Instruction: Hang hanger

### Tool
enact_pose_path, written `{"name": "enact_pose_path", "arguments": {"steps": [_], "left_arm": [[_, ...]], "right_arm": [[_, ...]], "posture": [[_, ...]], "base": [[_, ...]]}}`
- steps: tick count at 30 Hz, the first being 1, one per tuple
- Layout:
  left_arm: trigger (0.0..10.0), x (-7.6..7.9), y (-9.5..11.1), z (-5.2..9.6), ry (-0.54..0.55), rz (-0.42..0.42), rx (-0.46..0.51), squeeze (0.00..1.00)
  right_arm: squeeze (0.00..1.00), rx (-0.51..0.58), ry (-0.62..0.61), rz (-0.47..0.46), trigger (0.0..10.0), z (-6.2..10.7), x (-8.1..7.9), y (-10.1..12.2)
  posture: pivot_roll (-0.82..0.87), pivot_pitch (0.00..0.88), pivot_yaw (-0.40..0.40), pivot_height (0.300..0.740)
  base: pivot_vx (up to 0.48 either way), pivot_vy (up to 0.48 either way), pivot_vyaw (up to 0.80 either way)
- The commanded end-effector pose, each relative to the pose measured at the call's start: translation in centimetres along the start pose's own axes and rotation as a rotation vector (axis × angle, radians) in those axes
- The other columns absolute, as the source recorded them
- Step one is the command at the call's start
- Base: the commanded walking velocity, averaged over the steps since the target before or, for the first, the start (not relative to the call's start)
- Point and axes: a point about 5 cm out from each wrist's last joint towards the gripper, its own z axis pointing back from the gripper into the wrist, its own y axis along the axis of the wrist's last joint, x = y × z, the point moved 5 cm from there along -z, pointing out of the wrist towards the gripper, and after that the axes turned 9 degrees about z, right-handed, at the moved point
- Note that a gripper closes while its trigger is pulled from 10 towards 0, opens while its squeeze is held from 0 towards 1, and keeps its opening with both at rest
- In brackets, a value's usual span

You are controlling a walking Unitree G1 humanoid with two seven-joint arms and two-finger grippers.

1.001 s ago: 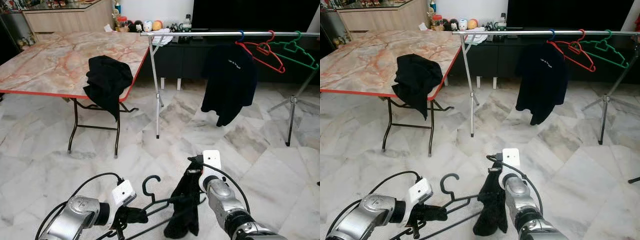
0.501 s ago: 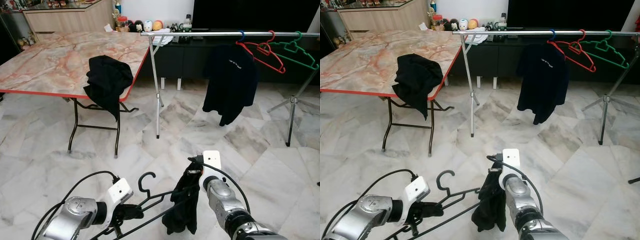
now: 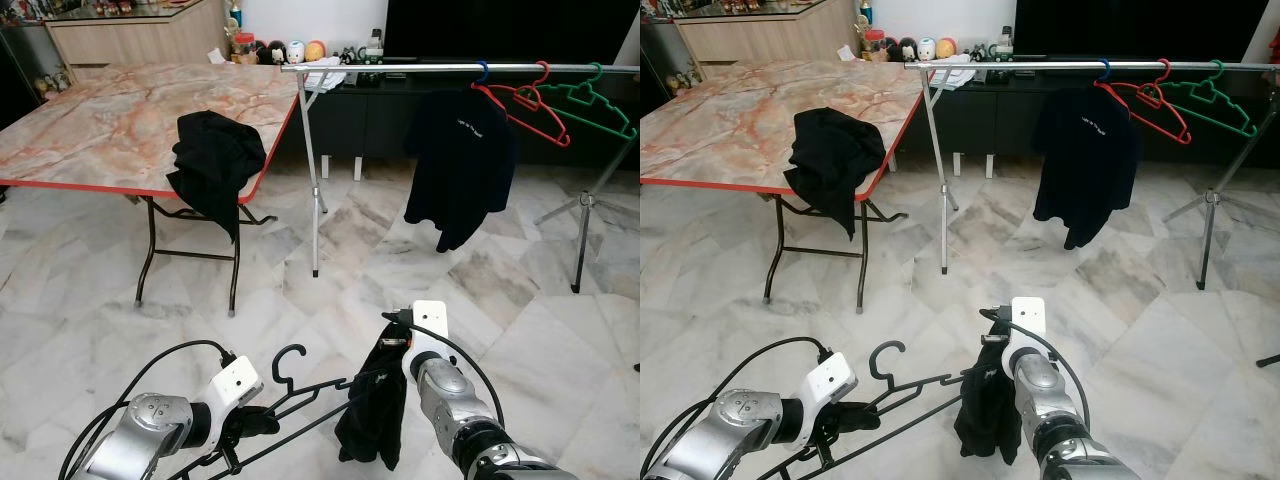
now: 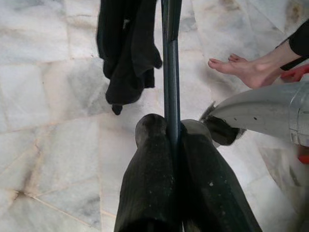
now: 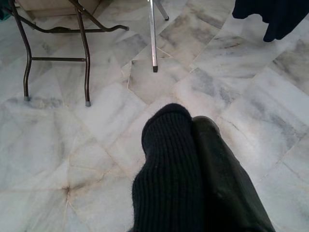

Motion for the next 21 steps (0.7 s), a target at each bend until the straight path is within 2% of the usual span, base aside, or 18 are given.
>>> {"name": "enact_pose_path", "arguments": {"steps": [1, 8, 21], "left_arm": [[10.0, 0.2, -0.3, 0.3, -0.016, -0.004, -0.025, 0.00], [10.0, 0.0, -0.6, 0.3, -0.004, -0.021, -0.045, 0.00], [10.0, -0.9, 0.3, -0.2, 0.061, -0.012, 0.012, 0.00]], "right_arm": [[0.00, 0.035, -0.007, -0.017, 10.0, -0.2, 0.2, 1.5], [0.00, 0.040, -0.012, -0.025, 10.0, -0.2, 0.3, 1.7], [0.00, 0.021, 0.007, -0.015, 10.0, -0.2, -0.4, 1.1]], "posture": [[0.11, 0.072, 0.040, 0.740], [0.11, 0.073, 0.039, 0.740], [0.11, 0.072, 0.037, 0.740]], "base": [[0.000, 0.000, 0.00], [0.000, 0.000, 0.00], [0.000, 0.000, 0.00]]}}
